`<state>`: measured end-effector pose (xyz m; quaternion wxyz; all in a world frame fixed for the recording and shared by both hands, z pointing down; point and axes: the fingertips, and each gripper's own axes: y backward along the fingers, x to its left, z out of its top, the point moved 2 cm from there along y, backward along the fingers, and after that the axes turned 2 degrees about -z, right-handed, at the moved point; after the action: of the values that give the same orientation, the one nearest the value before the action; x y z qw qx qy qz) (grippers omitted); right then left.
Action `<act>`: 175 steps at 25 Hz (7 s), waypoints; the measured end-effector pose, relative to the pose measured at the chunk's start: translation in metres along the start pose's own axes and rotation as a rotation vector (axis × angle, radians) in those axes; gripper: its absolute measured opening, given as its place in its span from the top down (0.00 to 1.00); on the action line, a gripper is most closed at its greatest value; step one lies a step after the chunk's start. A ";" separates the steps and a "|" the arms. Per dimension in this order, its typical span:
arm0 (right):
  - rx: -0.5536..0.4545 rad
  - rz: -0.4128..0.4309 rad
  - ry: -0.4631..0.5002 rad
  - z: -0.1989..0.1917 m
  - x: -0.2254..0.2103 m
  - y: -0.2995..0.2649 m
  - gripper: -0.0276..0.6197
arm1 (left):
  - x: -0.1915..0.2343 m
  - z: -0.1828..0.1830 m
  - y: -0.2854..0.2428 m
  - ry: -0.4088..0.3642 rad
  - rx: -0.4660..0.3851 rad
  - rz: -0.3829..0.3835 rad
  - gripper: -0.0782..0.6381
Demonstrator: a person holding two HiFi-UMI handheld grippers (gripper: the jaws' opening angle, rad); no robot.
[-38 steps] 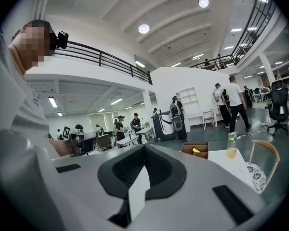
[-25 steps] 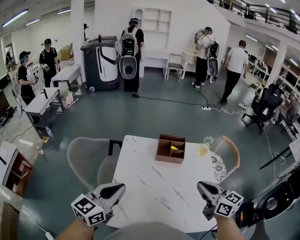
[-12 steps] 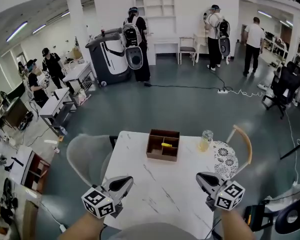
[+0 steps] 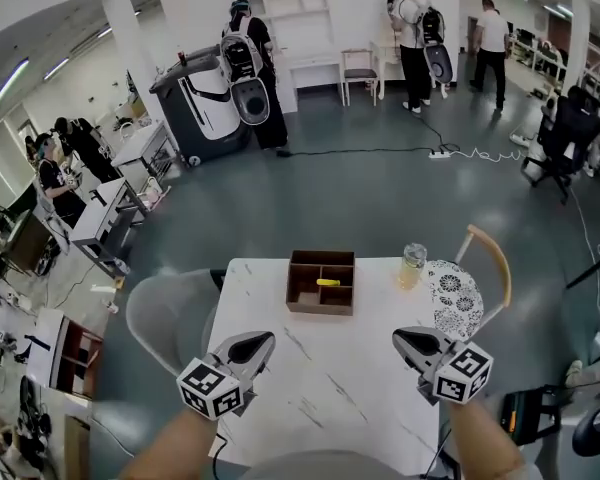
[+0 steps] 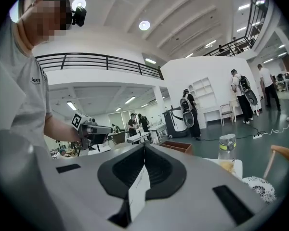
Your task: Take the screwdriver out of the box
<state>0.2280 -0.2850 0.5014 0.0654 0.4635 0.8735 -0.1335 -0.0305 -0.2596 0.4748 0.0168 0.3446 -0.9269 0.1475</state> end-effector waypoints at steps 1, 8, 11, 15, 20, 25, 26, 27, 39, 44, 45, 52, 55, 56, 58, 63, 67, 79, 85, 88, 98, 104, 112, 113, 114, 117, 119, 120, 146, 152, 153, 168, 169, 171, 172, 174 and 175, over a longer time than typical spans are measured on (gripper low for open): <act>0.005 -0.011 0.004 0.000 -0.001 -0.005 0.94 | 0.006 -0.001 -0.005 -0.012 0.003 -0.012 0.88; 0.042 -0.079 -0.005 -0.004 -0.002 -0.040 0.94 | 0.038 -0.010 -0.035 -0.075 0.015 -0.098 0.88; 0.056 -0.086 0.008 -0.007 -0.005 -0.060 0.94 | 0.051 -0.015 -0.051 -0.111 0.030 -0.133 0.88; 0.069 -0.086 0.017 -0.010 -0.016 -0.083 0.94 | 0.060 -0.022 -0.076 -0.177 0.062 -0.186 0.86; 0.083 -0.089 0.027 -0.021 -0.038 -0.104 0.94 | 0.065 -0.035 -0.115 -0.294 0.100 -0.242 0.80; 0.094 -0.100 0.041 -0.030 -0.060 -0.118 0.94 | 0.074 -0.045 -0.152 -0.404 0.135 -0.277 0.74; 0.092 -0.100 0.039 -0.031 -0.063 -0.121 0.94 | 0.076 -0.047 -0.158 -0.412 0.140 -0.281 0.73; 0.089 -0.100 0.032 -0.032 -0.065 -0.122 0.94 | 0.078 -0.048 -0.164 -0.414 0.143 -0.284 0.72; 0.084 -0.073 0.007 -0.061 -0.074 -0.138 0.94 | 0.079 -0.083 -0.209 -0.621 0.241 -0.358 0.67; 0.087 -0.074 -0.005 -0.071 -0.081 -0.140 0.94 | 0.077 -0.095 -0.222 -0.716 0.281 -0.377 0.67; 0.087 -0.074 -0.006 -0.072 -0.081 -0.140 0.94 | 0.078 -0.096 -0.223 -0.728 0.286 -0.377 0.67; 0.091 -0.073 -0.006 -0.077 -0.083 -0.142 0.94 | 0.081 -0.097 -0.230 -0.766 0.301 -0.382 0.67; 0.093 -0.073 -0.010 -0.079 -0.083 -0.142 0.94 | 0.080 -0.099 -0.231 -0.777 0.302 -0.388 0.67; 0.094 -0.072 -0.010 -0.080 -0.083 -0.142 0.94 | 0.079 -0.099 -0.232 -0.779 0.304 -0.388 0.68; 0.097 -0.072 -0.010 -0.081 -0.082 -0.141 0.94 | 0.079 -0.100 -0.233 -0.788 0.305 -0.384 0.69; 0.097 -0.075 -0.012 -0.080 -0.081 -0.142 0.94 | 0.079 -0.092 -0.229 -0.782 0.266 -0.400 0.79; 0.098 -0.082 -0.007 -0.074 -0.078 -0.139 0.94 | 0.077 -0.075 -0.222 -0.746 0.232 -0.398 0.79; 0.081 -0.097 0.014 -0.046 -0.057 -0.135 0.94 | 0.072 -0.027 -0.181 -0.668 0.155 -0.405 0.79; 0.073 -0.115 0.030 -0.026 -0.043 -0.131 0.94 | 0.073 -0.002 -0.150 -0.641 0.112 -0.379 0.79; 0.069 -0.126 0.039 -0.018 -0.035 -0.129 0.94 | 0.073 0.009 -0.132 -0.616 0.089 -0.361 0.79; 0.063 -0.175 0.080 0.013 0.004 -0.125 0.94 | 0.081 0.040 -0.056 -0.561 0.025 -0.316 0.79; 0.051 -0.206 0.057 0.026 0.033 -0.132 0.94 | 0.093 0.059 -0.004 -0.556 -0.020 -0.284 0.79; 0.054 -0.256 0.052 0.052 0.069 -0.143 0.94 | 0.117 0.078 0.068 -0.536 -0.086 -0.242 0.79; 0.055 -0.257 0.058 0.056 0.075 -0.144 0.94 | 0.119 0.080 0.077 -0.531 -0.093 -0.235 0.79; 0.054 -0.258 0.063 0.059 0.080 -0.144 0.94 | 0.121 0.081 0.086 -0.526 -0.100 -0.229 0.79; 0.052 -0.270 0.073 0.067 0.094 -0.144 0.94 | 0.126 0.081 0.109 -0.517 -0.112 -0.216 0.79; 0.050 -0.277 0.084 0.073 0.103 -0.143 0.94 | 0.128 0.082 0.122 -0.513 -0.121 -0.209 0.79; 0.048 -0.278 0.091 0.076 0.107 -0.142 0.94 | 0.128 0.082 0.128 -0.511 -0.127 -0.207 0.79; 0.000 -0.104 0.104 0.087 0.115 0.043 0.94 | -0.079 0.116 0.129 -0.433 -0.153 -0.067 0.79; -0.040 -0.034 0.102 0.082 0.112 0.084 0.94 | -0.135 0.113 0.125 -0.442 -0.116 -0.027 0.79; -0.045 -0.022 0.100 0.080 0.113 0.087 0.94 | -0.141 0.112 0.125 -0.445 -0.109 -0.020 0.79; -0.080 -0.028 0.101 0.077 0.130 0.094 0.94 | -0.150 0.119 0.130 -0.493 -0.120 -0.061 0.79; -0.082 -0.040 0.101 0.078 0.134 0.091 0.94 | -0.146 0.120 0.133 -0.500 -0.126 -0.072 0.79; -0.084 -0.061 0.101 0.079 0.140 0.081 0.94 | -0.135 0.121 0.141 -0.513 -0.137 -0.090 0.79; -0.084 -0.071 0.100 0.080 0.144 0.075 0.94 | -0.127 0.121 0.147 -0.516 -0.142 -0.095 0.79; -0.086 -0.089 0.095 0.080 0.154 0.061 0.94 | -0.110 0.121 0.161 -0.518 -0.151 -0.101 0.79; -0.089 -0.096 0.092 0.081 0.160 0.054 0.94 | -0.100 0.122 0.169 -0.515 -0.158 -0.103 0.79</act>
<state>0.1819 -0.1532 0.3771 0.0392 0.4234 0.9019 -0.0763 -0.0542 -0.1094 0.3009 -0.1855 0.4149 -0.8906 -0.0186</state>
